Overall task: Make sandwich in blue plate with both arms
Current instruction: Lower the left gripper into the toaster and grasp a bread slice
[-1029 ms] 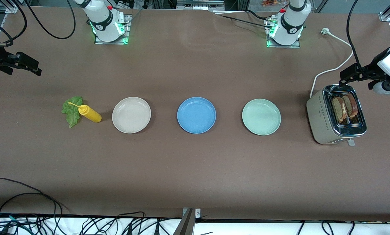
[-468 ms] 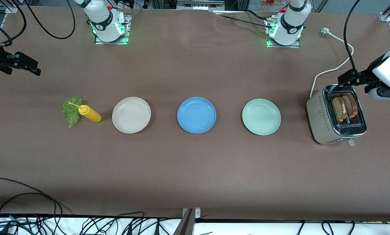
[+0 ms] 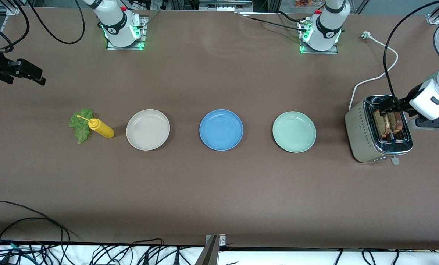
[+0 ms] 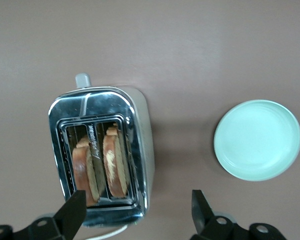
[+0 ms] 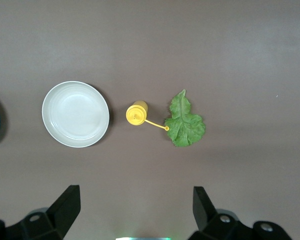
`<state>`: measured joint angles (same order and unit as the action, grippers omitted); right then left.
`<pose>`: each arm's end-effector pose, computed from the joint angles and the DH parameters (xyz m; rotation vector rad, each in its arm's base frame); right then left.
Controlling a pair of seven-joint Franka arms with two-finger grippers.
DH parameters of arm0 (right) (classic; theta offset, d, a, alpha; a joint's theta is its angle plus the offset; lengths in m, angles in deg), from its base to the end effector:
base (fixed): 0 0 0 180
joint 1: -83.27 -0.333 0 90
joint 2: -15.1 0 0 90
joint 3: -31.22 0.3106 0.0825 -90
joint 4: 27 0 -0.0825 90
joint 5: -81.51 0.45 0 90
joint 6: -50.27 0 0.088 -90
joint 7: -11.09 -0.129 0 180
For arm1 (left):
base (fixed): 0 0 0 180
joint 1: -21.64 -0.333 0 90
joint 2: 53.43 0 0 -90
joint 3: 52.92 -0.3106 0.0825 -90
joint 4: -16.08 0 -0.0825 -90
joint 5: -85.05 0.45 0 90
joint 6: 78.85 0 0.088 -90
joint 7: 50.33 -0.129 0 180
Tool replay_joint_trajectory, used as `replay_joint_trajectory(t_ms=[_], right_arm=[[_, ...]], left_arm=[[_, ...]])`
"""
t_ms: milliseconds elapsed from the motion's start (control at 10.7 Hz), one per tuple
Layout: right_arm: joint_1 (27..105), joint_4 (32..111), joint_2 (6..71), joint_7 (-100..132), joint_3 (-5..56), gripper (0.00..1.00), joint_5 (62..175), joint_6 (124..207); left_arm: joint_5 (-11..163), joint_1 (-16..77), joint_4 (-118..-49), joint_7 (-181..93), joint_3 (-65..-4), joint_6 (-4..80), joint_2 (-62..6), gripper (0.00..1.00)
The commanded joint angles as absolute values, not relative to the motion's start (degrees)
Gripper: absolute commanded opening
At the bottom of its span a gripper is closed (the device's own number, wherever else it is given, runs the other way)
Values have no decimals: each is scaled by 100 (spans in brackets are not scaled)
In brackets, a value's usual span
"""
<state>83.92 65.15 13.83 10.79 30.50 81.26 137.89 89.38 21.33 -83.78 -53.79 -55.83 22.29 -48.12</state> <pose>0.6071 -0.0152 0.5871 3.1364 -0.0458 -0.0893 0.6441 0.0438 0.4621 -3.0652 0.0329 0.1145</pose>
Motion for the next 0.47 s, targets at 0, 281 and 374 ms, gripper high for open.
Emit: replay_joint_trajectory(t_ms=[0, 281, 374], right_arm=[[8424, 6423, 1387, 1091, 3078, 100, 8089, 13764], [8415, 6423, 1387, 1091, 3078, 100, 8089, 13764], [8415, 6423, 1396, 1082, 3078, 100, 8089, 13764]], left_arm=[[9033, 1857, -9122, -5358, -5546, 3108, -4886, 91], [9015, 1663, -9254, -5367, -5546, 3390, -4596, 87], [9015, 1610, -9403, -5367, -5546, 3548, -4578, 84]])
